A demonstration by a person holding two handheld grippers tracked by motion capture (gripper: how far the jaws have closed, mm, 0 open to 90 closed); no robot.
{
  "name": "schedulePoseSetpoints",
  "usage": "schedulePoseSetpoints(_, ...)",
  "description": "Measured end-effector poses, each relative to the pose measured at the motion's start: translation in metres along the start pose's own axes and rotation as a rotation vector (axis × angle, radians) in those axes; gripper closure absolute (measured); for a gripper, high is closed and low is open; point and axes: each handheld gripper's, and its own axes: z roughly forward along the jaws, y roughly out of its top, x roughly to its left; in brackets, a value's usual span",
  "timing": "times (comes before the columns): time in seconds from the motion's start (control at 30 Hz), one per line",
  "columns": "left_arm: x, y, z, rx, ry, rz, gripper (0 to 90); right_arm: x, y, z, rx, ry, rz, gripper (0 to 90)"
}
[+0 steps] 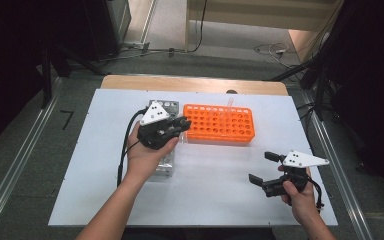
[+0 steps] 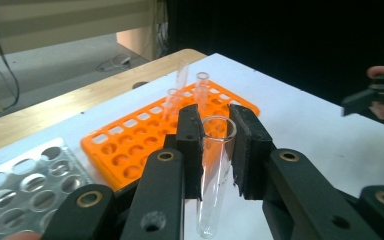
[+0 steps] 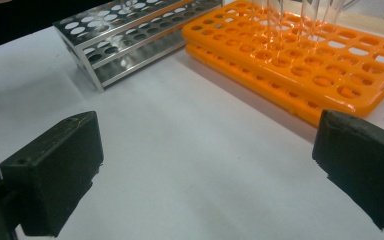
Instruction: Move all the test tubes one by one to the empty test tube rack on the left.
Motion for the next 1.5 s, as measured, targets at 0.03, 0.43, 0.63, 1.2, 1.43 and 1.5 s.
schedulePoseSetpoints(0.03,0.003,0.000,0.001,0.004,0.005,0.002,76.1,-0.001,-0.001,-0.002,0.004,0.006,0.005,0.0)
schedulePoseSetpoints(0.43,0.031,0.013,0.009,-0.019,0.051,-0.039,76.0,-0.012,-0.012,-0.012,-0.004,-0.030,0.026,0.0)
schedulePoseSetpoints(0.63,0.046,0.020,0.014,-0.036,0.083,-0.047,76.1,-0.012,-0.011,-0.012,-0.010,-0.027,0.028,0.0)
schedulePoseSetpoints(1.2,0.091,0.029,0.041,-0.059,0.187,-0.081,76.0,-0.015,-0.012,-0.015,-0.014,-0.022,0.046,0.0)
schedulePoseSetpoints(1.43,0.109,0.025,0.054,-0.061,0.214,-0.123,76.1,-0.015,-0.012,-0.014,0.002,-0.030,0.058,0.0)
schedulePoseSetpoints(1.5,0.111,0.025,0.059,-0.057,0.222,-0.118,76.1,-0.016,-0.012,-0.014,0.004,-0.029,0.059,0.0)
